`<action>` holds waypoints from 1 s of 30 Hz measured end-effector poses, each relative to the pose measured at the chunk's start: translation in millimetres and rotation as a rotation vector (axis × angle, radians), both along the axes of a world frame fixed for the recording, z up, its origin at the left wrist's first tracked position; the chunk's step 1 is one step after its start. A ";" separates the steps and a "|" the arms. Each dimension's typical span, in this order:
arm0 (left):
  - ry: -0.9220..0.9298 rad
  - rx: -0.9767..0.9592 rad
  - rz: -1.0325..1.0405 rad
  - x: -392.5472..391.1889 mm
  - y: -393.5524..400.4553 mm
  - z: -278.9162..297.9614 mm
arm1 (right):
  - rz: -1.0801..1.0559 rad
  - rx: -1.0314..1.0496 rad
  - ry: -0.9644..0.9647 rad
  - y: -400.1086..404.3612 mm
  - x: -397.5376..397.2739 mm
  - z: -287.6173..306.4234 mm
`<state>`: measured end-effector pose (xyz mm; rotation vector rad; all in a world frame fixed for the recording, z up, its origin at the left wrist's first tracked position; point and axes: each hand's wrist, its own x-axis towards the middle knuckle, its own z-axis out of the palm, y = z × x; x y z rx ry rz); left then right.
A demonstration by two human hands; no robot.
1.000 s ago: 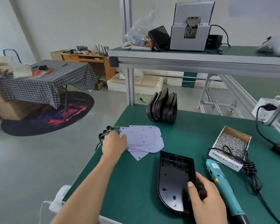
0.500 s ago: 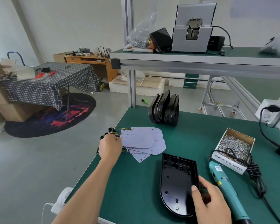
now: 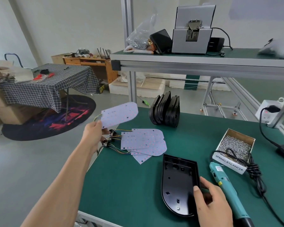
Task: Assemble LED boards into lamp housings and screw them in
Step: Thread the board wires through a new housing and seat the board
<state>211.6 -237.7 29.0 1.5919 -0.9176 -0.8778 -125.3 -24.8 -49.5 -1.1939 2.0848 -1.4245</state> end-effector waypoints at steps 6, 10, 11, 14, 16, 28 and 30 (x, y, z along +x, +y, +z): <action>-0.289 -0.245 -0.042 5.8 48.1 40.8 | -0.069 -0.234 0.101 11.4 11.6 18.5; -0.593 -0.361 -0.104 -23.7 108.1 77.6 | 0.106 -0.419 0.154 16.8 22.3 78.2; -0.639 -0.403 -0.121 -35.7 123.3 83.3 | 0.188 -0.460 0.184 14.5 25.4 99.7; -0.669 -0.538 -0.213 -74.4 165.3 91.6 | 0.385 -0.495 0.386 2.2 36.7 164.9; -0.657 -0.592 -0.311 -96.4 190.9 90.2 | 0.493 -0.385 0.506 -7.7 40.8 201.4; -0.417 -0.557 -0.116 -116.0 241.1 29.0 | 0.799 -0.062 0.102 -3.4 5.3 190.7; -0.605 -0.415 0.038 -97.2 227.8 16.7 | 0.753 -0.132 -0.007 -2.4 -6.7 190.8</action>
